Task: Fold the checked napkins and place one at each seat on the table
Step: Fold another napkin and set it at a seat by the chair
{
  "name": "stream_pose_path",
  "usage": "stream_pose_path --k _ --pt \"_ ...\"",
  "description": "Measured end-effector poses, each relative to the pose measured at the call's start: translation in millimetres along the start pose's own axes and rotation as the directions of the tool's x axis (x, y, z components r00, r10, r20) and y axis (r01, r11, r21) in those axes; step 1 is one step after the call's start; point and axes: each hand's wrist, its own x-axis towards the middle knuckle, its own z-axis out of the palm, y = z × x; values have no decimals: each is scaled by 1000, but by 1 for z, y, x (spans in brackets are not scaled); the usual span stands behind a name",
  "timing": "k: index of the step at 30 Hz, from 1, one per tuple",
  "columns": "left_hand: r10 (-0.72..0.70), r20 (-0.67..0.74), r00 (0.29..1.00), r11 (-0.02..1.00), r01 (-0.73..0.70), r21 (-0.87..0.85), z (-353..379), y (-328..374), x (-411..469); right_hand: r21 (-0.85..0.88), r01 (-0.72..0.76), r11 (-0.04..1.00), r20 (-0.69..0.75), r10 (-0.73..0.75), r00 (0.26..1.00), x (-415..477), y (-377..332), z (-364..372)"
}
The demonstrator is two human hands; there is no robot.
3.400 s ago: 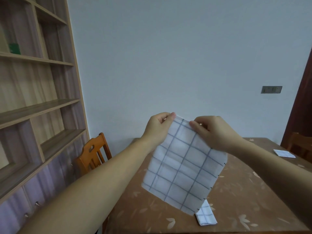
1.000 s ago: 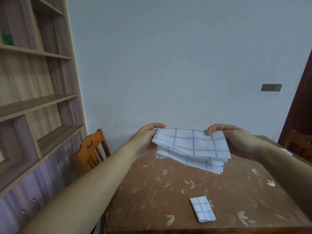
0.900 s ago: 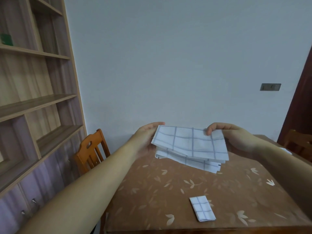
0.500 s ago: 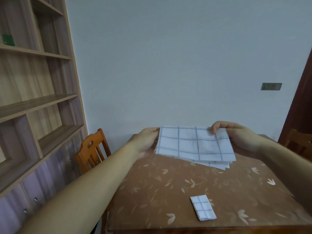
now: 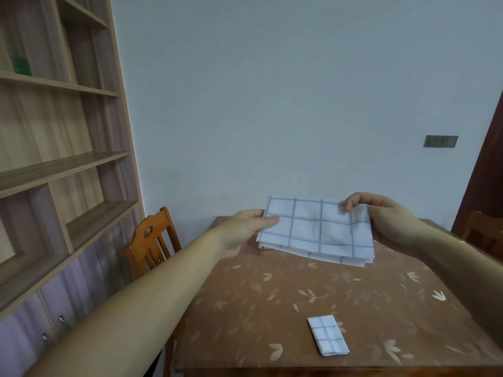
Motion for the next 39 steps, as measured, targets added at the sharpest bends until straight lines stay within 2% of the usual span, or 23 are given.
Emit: stream_pose_path --k 5,9,12,16,18,22,25,29,32,34,39 --pt "111 -94 989 994 -108 31 -1 1 3 -54 -36 998 68 40 997 -3 1 -6" --pt "215 -184 959 963 -177 202 -3 3 7 -247 -83 965 189 132 973 -8 6 -20" --pt "316 -145 938 918 -263 296 1 8 6 -442 -42 896 231 159 960 -9 5 -23" --pt "380 -12 925 813 -328 481 17 17 7 -450 95 888 121 -45 992 -5 0 -1" --pt "390 38 920 765 -347 543 25 21 7 -441 176 880 130 -131 983 -6 -7 14" --pt "392 62 918 748 -356 560 32 25 5 -456 257 852 157 -207 966 -7 -16 24" --pt "386 30 922 782 -345 519 28 27 2 -431 254 866 160 -204 966 -9 -20 24" --pt "393 -98 914 859 -327 394 22 27 0 -340 227 913 138 -190 972 -11 -22 26" --pt "383 -189 904 918 -351 183 22 28 -2 -311 218 925 112 -192 975 -11 -24 27" --pt "384 -227 895 923 -381 61 22 30 -3 -315 211 925 105 -187 977 -10 -24 28" --pt "361 -249 899 925 -378 -23 21 32 -5 -409 210 888 132 -170 977 -6 -24 27"
